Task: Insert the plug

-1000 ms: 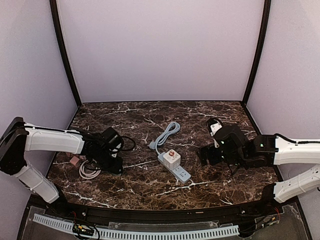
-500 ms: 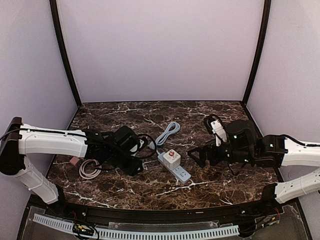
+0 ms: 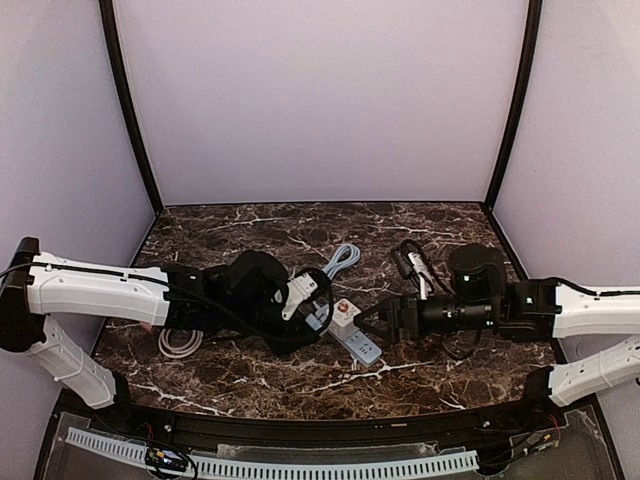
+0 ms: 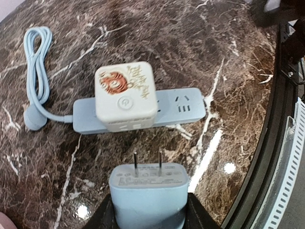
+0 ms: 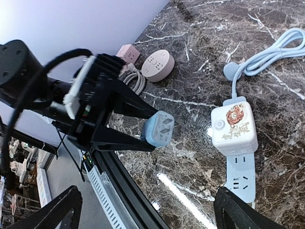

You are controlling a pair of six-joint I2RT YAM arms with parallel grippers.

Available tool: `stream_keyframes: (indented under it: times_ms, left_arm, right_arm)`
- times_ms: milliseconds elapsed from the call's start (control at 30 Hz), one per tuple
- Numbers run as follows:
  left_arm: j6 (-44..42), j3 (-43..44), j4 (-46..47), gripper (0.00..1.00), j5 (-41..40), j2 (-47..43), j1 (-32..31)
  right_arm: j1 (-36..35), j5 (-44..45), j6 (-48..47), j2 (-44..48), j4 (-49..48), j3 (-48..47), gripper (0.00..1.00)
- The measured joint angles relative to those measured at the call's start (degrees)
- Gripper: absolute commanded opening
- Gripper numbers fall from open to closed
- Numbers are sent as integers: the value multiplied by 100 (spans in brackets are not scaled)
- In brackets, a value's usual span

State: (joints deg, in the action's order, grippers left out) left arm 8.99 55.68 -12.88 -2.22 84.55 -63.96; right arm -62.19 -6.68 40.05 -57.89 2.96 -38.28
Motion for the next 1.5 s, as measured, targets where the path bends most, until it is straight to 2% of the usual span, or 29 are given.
stream_keyframes:
  times_ms: [400,600,833,1033,1267,1333,1367,1433,1467,1500]
  left_arm:
    - [-848,0,761,20,319,-120,-319]
    - [-1121,0,1060,20,584,-120,-341]
    - [-1346,0,1154,19,682,-120,-361]
    - [-1467,0,1147,19,647,-120,-407]
    - [-1622,0,1071,21,431,-120,-437]
    - [-1655,0,1051,26,369,-120,-444]
    - [-1676,0,1036,32,345,-120,-448]
    - [-1698,0,1016,51,310,-120,-459]
    - [-1716,0,1005,66,282,-120,-470]
    - [-1722,0,1010,73,271,-120,-481]
  right_arm:
    - [0,-435,682,-807,-332,-7,81]
    - [4,-494,831,-975,-557,-28,68]
    - [11,-638,935,-1215,-769,-83,57]
    - [13,-815,968,-1410,-896,-179,41]
    - [13,-1003,1082,-1648,-1016,-313,12]
    - [33,-1045,1058,-1698,-1040,-334,3]
    - [35,-1054,1049,-1714,-1040,-343,0]
    - [37,-1071,1036,-1742,-1043,-350,0]
    - [37,-1082,1019,-1746,-1047,-352,0]
    - [37,-1091,990,-1749,-1047,-352,0]
